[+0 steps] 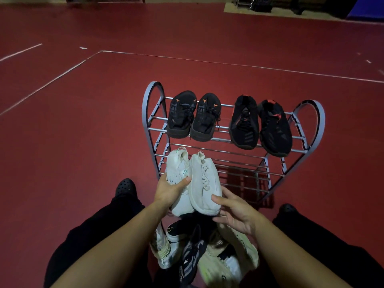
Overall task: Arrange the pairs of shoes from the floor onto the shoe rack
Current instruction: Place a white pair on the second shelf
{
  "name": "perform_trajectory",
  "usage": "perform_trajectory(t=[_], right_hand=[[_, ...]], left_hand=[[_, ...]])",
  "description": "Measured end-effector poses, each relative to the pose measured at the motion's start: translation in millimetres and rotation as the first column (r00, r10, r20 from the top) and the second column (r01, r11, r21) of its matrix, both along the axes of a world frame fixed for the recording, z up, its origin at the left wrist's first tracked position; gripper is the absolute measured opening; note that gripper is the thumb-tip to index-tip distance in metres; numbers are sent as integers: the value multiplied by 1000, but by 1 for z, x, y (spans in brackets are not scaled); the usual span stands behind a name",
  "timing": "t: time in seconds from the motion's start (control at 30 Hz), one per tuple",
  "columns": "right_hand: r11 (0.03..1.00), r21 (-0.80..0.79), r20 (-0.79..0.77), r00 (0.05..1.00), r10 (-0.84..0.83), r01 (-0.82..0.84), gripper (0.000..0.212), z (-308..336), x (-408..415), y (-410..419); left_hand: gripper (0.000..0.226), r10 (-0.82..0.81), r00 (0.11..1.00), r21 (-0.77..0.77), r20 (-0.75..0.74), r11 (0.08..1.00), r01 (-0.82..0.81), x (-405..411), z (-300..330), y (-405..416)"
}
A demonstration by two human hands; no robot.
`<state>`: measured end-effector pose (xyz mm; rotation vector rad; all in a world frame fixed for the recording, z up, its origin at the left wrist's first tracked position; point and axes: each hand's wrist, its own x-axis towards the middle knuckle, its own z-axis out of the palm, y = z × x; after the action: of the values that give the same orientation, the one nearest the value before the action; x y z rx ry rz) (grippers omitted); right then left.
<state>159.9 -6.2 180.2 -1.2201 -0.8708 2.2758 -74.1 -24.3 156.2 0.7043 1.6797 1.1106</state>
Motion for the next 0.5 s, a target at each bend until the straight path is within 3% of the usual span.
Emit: perform_trajectory(t=[0.17, 0.33, 0.5], right_hand=[[990, 58, 73, 988, -133, 129, 57, -15, -1, 13], [961, 101, 137, 953, -271, 258, 49, -34, -4, 39], [938, 132, 144, 930, -338, 321, 43, -43, -16, 72]], left_hand=[[52, 24, 999, -3, -23, 1000, -24, -6, -2, 14], [53, 5, 998, 12, -69, 1000, -5, -14, -6, 39], [82, -7, 987, 11, -159, 1000, 9, -27, -17, 75]])
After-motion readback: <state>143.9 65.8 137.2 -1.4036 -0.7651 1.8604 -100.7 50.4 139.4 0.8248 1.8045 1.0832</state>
